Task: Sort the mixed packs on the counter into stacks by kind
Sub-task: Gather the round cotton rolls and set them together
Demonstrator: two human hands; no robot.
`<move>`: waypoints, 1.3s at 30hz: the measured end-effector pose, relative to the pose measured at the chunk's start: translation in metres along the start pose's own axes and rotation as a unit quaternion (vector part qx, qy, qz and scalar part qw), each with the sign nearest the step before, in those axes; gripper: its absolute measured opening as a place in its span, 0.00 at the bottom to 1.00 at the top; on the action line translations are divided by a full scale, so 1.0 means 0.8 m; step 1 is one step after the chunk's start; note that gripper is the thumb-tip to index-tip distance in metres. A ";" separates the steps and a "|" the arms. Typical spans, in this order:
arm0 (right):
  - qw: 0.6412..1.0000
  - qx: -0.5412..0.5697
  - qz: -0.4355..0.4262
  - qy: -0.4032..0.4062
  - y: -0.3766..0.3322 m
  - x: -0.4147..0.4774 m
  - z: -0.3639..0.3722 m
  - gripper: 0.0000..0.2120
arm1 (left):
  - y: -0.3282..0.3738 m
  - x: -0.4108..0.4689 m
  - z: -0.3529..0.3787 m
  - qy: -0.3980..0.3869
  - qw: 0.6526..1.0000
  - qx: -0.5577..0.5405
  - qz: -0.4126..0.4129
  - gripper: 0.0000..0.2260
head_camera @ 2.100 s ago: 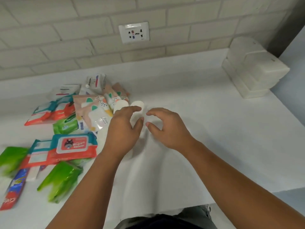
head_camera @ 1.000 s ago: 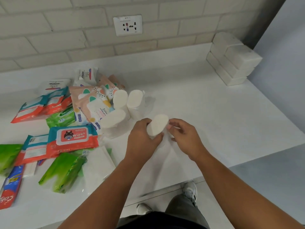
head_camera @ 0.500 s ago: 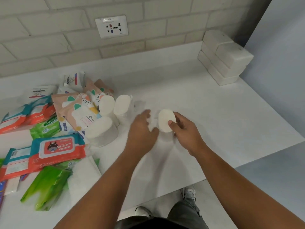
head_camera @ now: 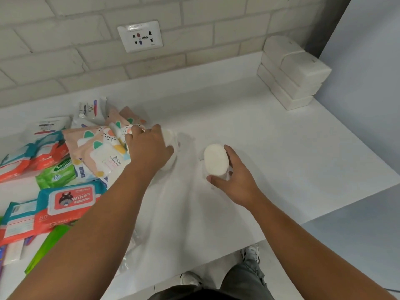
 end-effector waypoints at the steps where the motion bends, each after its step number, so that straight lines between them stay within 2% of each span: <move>1: 1.000 0.001 -0.005 0.004 0.000 0.000 0.000 0.43 | 0.003 -0.004 0.000 0.017 1.000 -0.011 0.009 0.25; 4: 1.000 0.006 -0.014 0.016 0.003 -0.001 0.000 0.38 | 0.013 -0.020 0.000 0.044 0.996 -0.062 0.054 0.24; 8: 1.000 0.003 -0.019 0.024 0.006 0.001 -0.004 0.37 | 0.033 -0.043 0.007 0.023 0.976 -0.154 0.154 0.25; 10: 0.999 0.005 -0.024 0.021 0.006 0.001 -0.006 0.36 | 0.045 -0.050 0.007 0.016 0.970 -0.178 0.165 0.25; 15: 0.999 0.021 -0.015 0.021 0.004 0.005 -0.009 0.37 | 0.071 -0.054 0.000 0.007 0.974 -0.201 0.100 0.26; 17: 0.999 0.036 -0.001 0.024 0.000 0.007 -0.009 0.37 | 0.078 -0.054 0.000 -0.019 0.965 -0.251 0.075 0.27; 21: 0.990 0.133 0.023 0.039 -0.009 0.017 -0.010 0.23 | 0.088 -0.059 0.008 -0.071 0.923 -0.378 0.025 0.25; 23: 0.983 0.165 0.046 0.063 -0.006 0.024 -0.010 0.26 | 0.093 -0.064 0.014 -0.083 0.907 -0.412 -0.004 0.22; 26: 0.980 0.174 0.063 0.069 -0.004 0.029 -0.007 0.25 | 0.103 -0.073 0.022 -0.111 0.858 -0.500 -0.032 0.18; 29: 0.982 0.167 0.061 0.067 -0.005 0.031 -0.003 0.23 | 0.112 -0.075 0.026 -0.105 0.839 -0.533 -0.040 0.17; 36: 0.986 0.142 0.056 0.065 -0.015 0.048 -0.001 0.24 | 0.119 -0.062 0.020 -0.109 0.822 -0.556 -0.057 0.18; 39: 0.991 0.105 0.057 0.066 -0.021 0.053 -0.008 0.27 | 0.117 -0.060 0.014 -0.133 0.834 -0.534 -0.043 0.21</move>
Point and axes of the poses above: each hand's wrist, its own x-axis towards the middle knuckle, its own z-axis out of the palm, y = z × x, the point moved 3 cm from there along x, towards the middle knuckle, and after that the axes turned 11 degrees about x, right-handed, at the moved point
